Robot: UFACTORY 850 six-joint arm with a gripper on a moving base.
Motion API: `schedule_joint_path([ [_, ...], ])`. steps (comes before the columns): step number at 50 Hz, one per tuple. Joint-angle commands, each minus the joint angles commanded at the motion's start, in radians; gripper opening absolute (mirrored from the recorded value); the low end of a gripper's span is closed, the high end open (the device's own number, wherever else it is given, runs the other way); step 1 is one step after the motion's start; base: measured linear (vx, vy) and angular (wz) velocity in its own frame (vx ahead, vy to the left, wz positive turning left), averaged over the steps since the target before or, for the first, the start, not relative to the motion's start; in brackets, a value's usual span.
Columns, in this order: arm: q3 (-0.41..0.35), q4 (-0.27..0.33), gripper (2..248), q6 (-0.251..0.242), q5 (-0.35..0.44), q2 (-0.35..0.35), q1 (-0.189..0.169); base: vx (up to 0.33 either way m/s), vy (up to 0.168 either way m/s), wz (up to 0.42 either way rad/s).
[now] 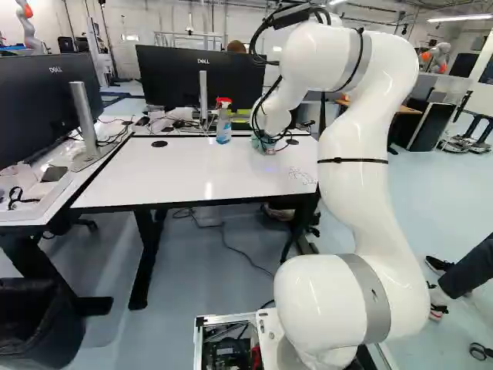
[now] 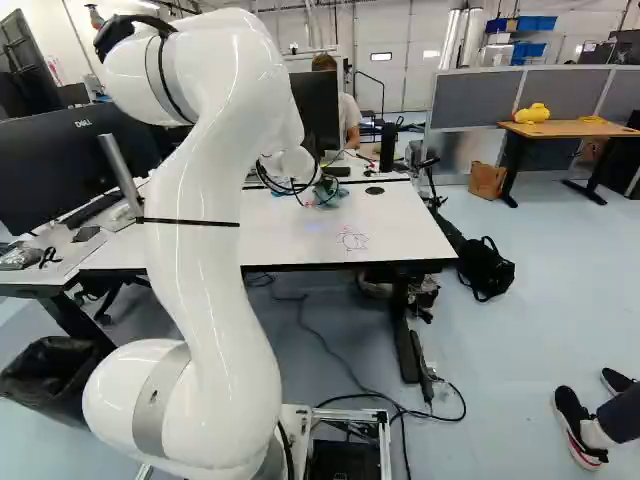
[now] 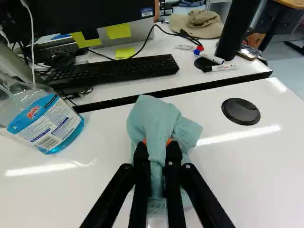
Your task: Clean the table with the green towel
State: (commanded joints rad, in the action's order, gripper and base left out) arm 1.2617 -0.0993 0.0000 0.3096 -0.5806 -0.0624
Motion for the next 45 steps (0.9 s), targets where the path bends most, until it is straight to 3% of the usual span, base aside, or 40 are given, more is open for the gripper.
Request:
schedule_joint_path([
  [45, -0.011, 0.000, 37, 0.000, 0.000, 0.091, 0.000, 0.000, 0.000, 0.000],
])
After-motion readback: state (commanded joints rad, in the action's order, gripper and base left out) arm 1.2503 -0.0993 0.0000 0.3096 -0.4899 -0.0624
